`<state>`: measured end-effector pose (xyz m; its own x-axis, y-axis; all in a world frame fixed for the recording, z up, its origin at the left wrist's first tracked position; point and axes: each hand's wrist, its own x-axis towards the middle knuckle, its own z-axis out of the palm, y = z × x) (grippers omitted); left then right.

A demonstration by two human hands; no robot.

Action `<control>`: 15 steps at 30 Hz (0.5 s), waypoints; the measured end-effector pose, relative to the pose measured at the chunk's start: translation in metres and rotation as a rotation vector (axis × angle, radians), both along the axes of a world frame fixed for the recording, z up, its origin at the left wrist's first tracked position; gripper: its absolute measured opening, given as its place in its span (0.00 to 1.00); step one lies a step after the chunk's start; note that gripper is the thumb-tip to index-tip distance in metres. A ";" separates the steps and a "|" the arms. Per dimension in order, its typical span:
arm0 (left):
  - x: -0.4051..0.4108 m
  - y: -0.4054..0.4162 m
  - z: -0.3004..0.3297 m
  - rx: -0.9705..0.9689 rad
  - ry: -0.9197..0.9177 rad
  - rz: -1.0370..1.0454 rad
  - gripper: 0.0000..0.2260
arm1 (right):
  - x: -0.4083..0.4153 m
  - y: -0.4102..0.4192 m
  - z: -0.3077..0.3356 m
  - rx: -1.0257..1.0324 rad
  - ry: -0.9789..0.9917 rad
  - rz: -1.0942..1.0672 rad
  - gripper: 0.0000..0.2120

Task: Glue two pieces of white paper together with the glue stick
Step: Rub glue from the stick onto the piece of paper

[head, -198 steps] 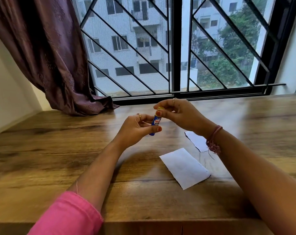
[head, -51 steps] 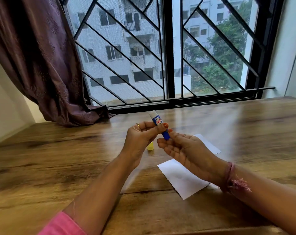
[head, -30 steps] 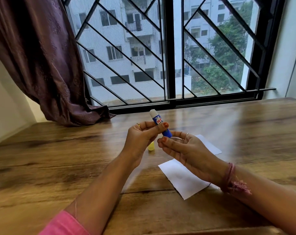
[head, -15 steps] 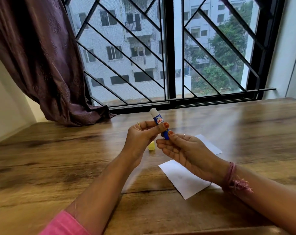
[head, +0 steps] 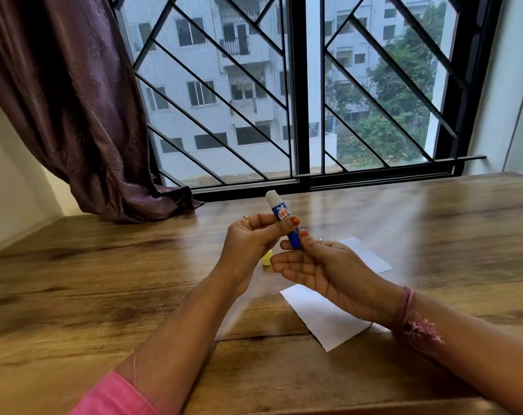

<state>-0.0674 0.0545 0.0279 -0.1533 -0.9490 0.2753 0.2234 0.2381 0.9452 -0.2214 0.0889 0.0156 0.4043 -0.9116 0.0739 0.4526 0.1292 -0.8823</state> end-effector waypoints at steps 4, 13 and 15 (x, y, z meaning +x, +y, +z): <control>0.001 0.000 0.000 -0.003 0.002 0.003 0.15 | -0.002 0.000 0.001 -0.018 -0.024 -0.039 0.19; -0.003 -0.001 -0.005 -0.012 0.028 -0.071 0.15 | -0.008 -0.003 0.003 -0.125 -0.044 -0.143 0.25; -0.003 0.000 -0.005 -0.030 0.008 -0.099 0.12 | -0.009 -0.004 0.003 -0.146 -0.035 -0.133 0.23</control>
<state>-0.0700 0.0543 0.0227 -0.2431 -0.9208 0.3049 0.2549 0.2426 0.9360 -0.2299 0.0846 0.0183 0.2762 -0.9353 0.2210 0.4877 -0.0617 -0.8708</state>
